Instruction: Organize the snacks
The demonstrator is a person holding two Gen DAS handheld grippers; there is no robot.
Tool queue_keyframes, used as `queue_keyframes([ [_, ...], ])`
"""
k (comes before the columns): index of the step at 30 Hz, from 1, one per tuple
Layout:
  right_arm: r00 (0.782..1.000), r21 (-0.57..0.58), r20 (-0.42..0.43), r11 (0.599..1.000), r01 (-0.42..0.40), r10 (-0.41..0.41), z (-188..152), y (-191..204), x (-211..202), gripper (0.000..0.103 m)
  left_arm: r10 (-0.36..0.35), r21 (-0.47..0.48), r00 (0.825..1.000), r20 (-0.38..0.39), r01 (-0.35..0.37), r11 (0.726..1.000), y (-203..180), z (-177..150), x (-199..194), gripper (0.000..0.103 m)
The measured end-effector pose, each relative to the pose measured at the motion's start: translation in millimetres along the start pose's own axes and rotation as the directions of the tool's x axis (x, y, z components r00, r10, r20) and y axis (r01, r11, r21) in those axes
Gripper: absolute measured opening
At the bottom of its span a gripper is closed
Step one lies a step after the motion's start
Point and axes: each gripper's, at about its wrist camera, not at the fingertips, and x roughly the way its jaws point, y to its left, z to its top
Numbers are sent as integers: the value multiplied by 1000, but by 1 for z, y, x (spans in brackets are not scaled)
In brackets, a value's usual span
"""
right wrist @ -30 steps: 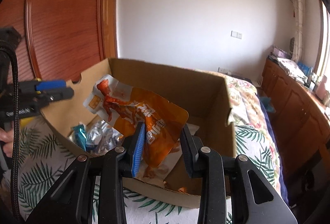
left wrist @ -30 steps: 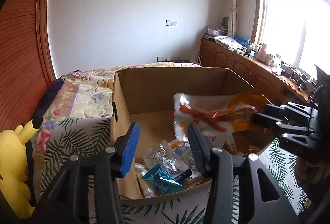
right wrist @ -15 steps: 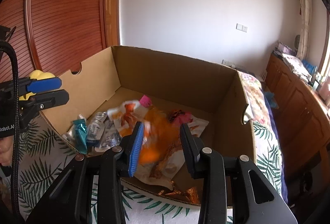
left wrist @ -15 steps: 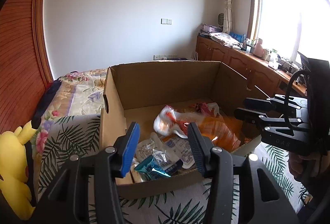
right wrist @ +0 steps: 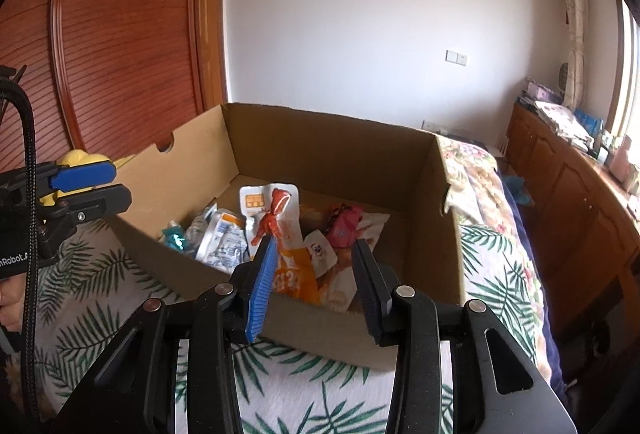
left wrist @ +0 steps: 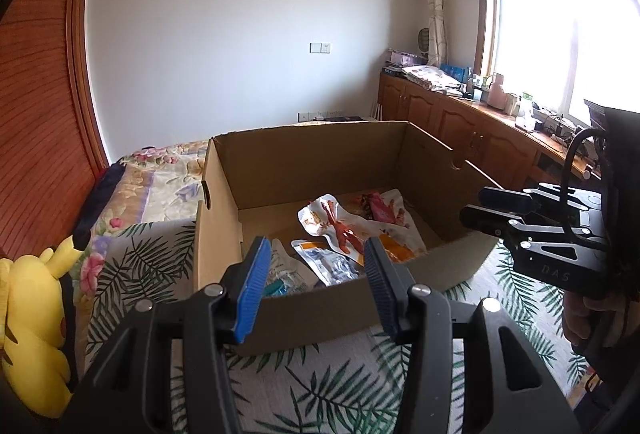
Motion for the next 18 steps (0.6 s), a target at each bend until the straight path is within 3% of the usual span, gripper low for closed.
queue_keyframes([
  [18,997,44,84,999,-1,-3,-24,17,-86,44,10,22,998,64,-11,1000,-31,-15,-79,49],
])
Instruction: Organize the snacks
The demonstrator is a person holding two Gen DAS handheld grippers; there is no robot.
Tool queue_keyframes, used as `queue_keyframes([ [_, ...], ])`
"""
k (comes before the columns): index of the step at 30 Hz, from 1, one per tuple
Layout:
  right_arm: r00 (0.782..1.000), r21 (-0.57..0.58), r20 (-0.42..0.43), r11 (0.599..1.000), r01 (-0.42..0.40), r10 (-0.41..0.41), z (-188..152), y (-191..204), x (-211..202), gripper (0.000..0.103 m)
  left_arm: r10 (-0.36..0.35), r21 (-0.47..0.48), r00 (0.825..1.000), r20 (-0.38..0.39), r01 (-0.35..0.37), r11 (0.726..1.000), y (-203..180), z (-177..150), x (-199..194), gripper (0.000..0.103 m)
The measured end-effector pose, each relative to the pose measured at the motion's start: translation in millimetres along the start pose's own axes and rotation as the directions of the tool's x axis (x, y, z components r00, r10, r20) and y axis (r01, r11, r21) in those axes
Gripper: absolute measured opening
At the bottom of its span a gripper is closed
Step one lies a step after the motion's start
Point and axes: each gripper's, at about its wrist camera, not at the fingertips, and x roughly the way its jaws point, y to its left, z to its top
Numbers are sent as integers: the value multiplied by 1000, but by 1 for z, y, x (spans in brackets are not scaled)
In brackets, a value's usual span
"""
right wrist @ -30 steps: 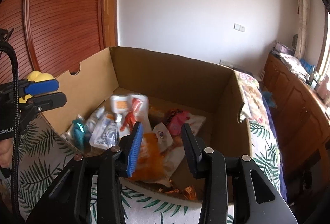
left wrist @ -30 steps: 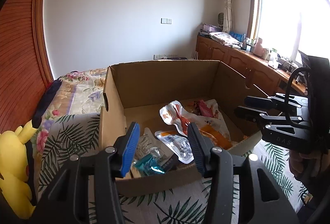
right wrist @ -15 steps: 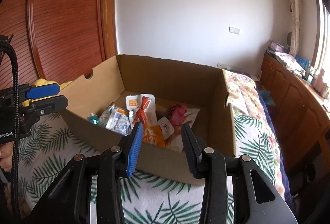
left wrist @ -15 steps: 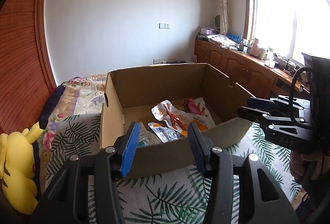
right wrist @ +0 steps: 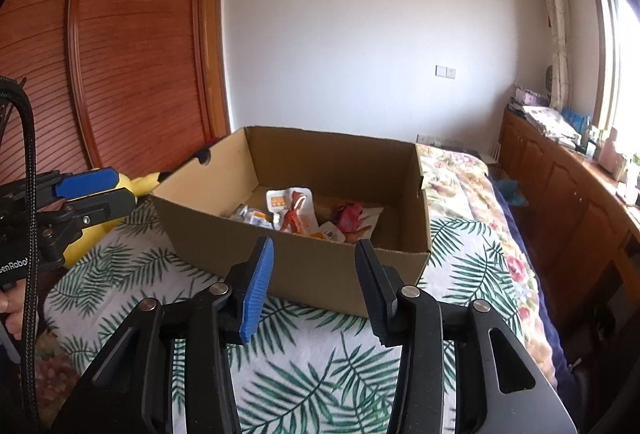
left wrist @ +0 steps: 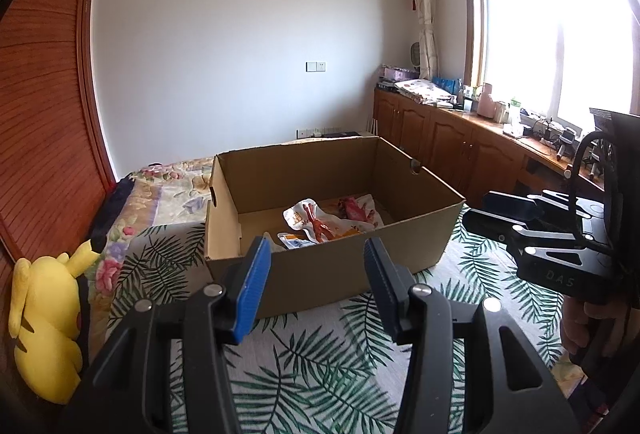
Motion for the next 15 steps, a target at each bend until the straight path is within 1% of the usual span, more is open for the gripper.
queue_keyframes([
  [7,999,17,41,1000,9,-10,-5,8,-31,54,4,5,1000,11,-4,1000,-10,-7,-24,51],
  [8,999,20,45,1000,13,-14,-5,8,-35,57,3,5,1000,13,-3,1000,-12,-8,-27,53],
  [14,997,30,67,999,37,-39,-8,8,-60,70,-2,14,1000,29,2,1000,-20,-14,-44,57],
  [15,996,30,72,999,43,-45,-9,9,-64,74,3,19,999,34,-3,1000,-22,-15,-47,60],
])
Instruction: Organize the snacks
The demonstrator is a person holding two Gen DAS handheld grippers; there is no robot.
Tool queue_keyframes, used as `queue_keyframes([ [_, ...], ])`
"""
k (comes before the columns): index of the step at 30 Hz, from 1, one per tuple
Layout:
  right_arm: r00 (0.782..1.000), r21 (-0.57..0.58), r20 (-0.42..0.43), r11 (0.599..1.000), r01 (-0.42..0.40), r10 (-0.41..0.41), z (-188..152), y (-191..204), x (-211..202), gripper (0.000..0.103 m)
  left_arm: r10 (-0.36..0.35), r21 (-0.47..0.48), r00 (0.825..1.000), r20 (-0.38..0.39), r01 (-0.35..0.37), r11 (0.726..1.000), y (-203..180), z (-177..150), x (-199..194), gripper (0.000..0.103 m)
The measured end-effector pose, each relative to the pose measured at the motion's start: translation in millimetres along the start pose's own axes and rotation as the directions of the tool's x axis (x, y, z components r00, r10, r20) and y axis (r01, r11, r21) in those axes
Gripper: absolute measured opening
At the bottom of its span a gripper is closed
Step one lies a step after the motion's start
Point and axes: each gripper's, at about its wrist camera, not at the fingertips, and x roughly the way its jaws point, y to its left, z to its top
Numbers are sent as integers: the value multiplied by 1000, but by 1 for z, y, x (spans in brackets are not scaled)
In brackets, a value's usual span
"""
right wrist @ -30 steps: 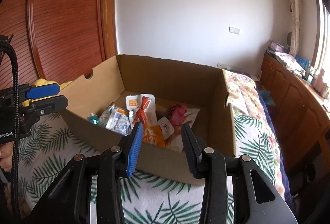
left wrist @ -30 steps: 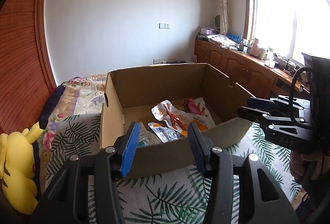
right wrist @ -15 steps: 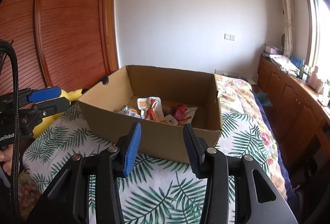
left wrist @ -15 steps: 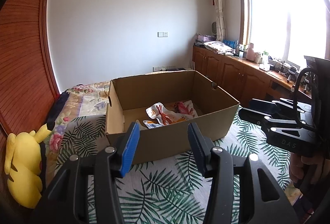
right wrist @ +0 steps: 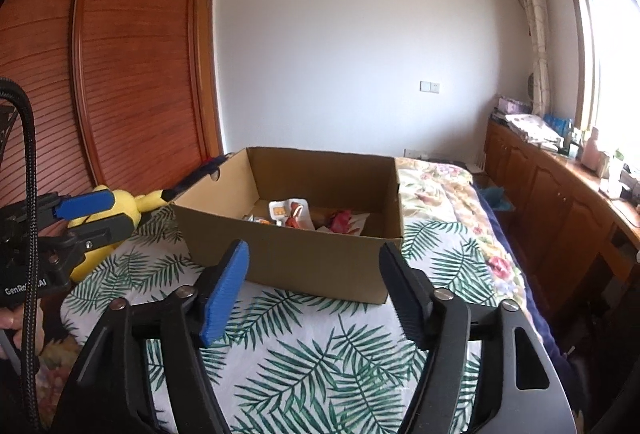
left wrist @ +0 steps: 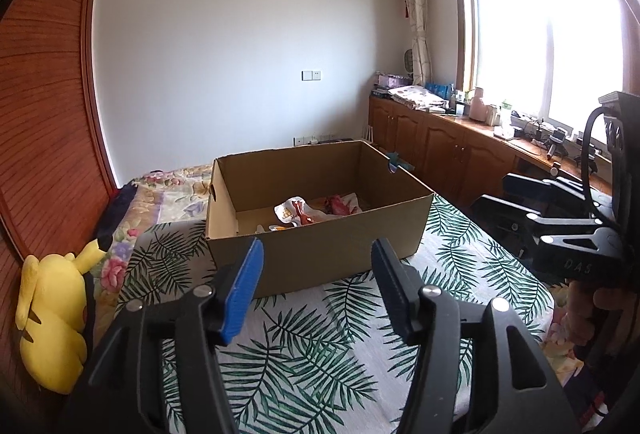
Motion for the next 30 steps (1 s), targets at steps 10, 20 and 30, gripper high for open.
queue_keyframes([
  [10,998,18,56,1000,13,-14,-10,5,-22,90,37,0,998,45,-37,999,-10,-11,-16,82],
  [20,995,55,87,997,53,-58,-29,12,-32,103,78,-44,994,78,-74,996,-12,-30,-25,97],
  [30,991,86,82,992,97,-104,-50,14,-36,103,158,-72,986,57,-153,986,-12,-46,-22,99],
])
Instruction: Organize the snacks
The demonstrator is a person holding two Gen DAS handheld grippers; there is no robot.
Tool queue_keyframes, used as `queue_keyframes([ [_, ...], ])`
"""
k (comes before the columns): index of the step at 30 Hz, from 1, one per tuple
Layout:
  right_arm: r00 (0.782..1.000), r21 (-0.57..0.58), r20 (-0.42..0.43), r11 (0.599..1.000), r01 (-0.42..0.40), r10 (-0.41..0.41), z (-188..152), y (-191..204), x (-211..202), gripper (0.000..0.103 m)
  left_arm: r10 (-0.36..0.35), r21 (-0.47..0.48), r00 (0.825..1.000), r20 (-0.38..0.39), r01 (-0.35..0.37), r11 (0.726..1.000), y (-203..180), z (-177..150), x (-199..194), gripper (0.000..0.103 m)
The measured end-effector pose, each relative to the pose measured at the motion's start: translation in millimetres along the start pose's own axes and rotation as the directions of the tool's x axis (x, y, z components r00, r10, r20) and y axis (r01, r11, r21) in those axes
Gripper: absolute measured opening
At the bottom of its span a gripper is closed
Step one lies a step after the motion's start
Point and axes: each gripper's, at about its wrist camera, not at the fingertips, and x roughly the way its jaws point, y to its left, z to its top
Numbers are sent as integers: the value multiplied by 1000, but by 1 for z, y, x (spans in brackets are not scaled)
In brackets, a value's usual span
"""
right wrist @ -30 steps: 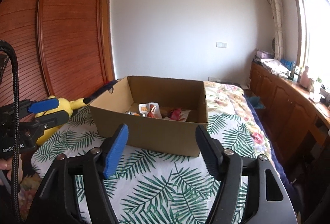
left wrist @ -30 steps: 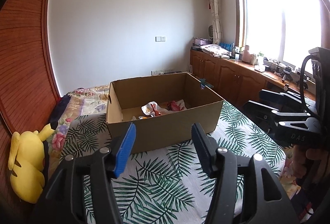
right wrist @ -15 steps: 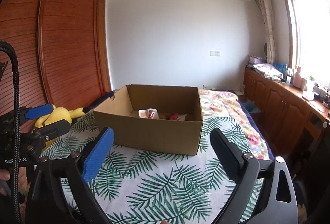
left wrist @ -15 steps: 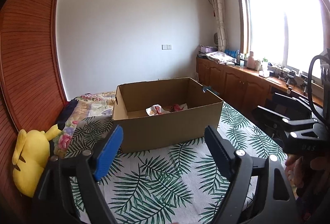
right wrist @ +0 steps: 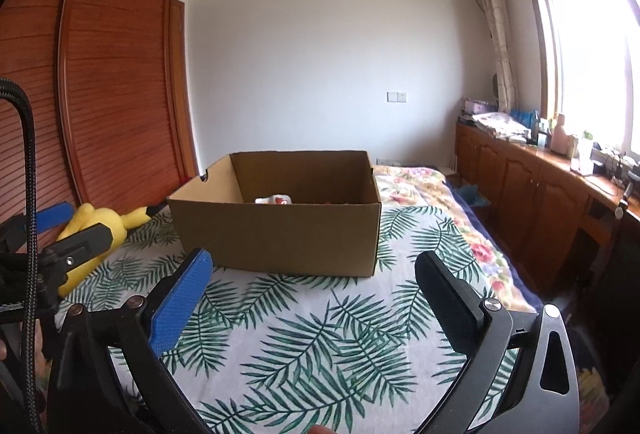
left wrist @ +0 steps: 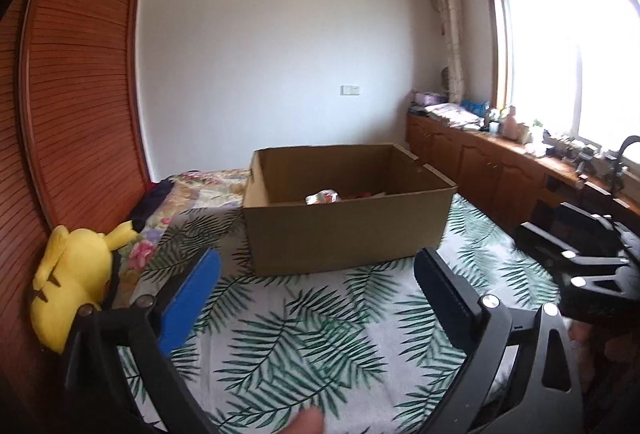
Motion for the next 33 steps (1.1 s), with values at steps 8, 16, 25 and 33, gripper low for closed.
queue_keyframes([
  [8,1000,27,4,1000,12,-12,-13,-5,-5,103,-15,-34,999,-50,13,999,8,-17,9,99],
  [16,999,6,15,999,46,-46,-19,-3,-8,103,-3,-35,998,-58,1,999,9,-24,10,99],
  [25,999,4,13,999,51,-51,-21,-3,-6,103,4,-39,998,-57,-6,999,12,-24,9,99],
  [33,999,2,10,999,51,-51,-23,-3,-6,103,4,-39,998,-57,-6,999,12,-24,9,99],
])
